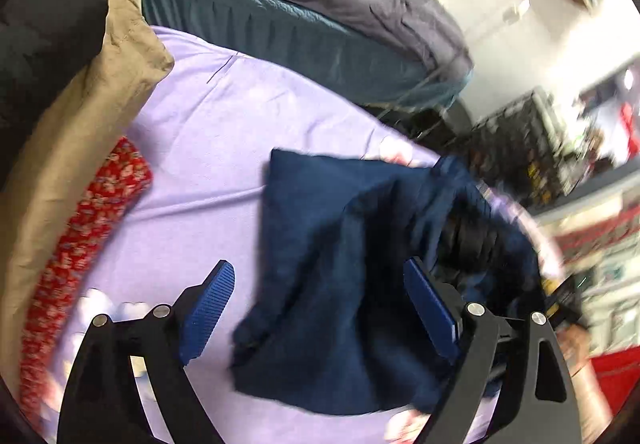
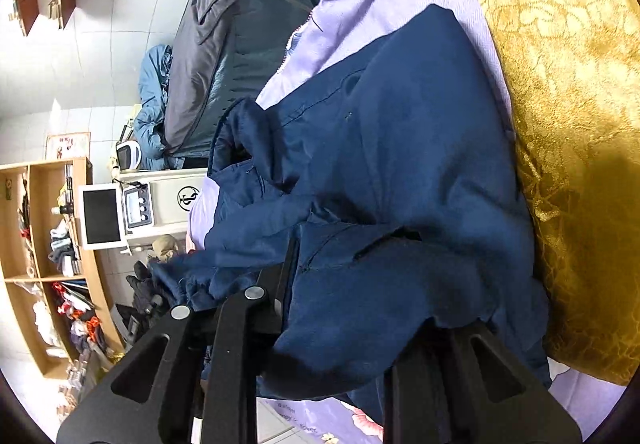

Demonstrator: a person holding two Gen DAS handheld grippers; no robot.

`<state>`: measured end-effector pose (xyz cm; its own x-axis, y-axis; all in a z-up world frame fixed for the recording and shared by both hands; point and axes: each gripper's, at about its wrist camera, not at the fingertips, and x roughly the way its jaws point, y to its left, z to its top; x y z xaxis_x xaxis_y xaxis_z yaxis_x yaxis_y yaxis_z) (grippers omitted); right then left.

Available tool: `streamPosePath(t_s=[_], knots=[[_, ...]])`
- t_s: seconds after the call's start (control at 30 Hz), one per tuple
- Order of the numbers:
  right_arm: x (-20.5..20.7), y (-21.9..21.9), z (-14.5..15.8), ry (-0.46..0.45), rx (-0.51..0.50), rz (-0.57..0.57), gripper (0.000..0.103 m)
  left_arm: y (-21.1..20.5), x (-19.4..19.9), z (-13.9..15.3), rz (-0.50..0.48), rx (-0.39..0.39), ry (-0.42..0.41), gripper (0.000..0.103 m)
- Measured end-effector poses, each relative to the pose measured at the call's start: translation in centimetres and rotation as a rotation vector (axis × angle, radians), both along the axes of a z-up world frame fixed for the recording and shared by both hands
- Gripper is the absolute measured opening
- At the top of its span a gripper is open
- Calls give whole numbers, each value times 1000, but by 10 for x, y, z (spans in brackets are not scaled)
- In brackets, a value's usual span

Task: Fold large clothes

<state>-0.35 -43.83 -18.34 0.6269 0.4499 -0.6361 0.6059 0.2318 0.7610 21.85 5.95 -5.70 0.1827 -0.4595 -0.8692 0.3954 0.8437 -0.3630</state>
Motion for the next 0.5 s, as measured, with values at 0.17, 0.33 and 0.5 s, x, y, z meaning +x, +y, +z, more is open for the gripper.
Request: streamPosePath(t_s=[0.17, 0.33, 0.5], knots=[[0, -4, 1, -29, 99, -62, 41, -14, -34, -20, -69, 82, -33, 84], [-11, -6, 15, -89, 174, -84, 63, -16, -58, -18, -84, 79, -69, 84], [-37, -14, 46, -130, 109, -113, 80, -25, -82, -8, -135, 105, -141, 84]])
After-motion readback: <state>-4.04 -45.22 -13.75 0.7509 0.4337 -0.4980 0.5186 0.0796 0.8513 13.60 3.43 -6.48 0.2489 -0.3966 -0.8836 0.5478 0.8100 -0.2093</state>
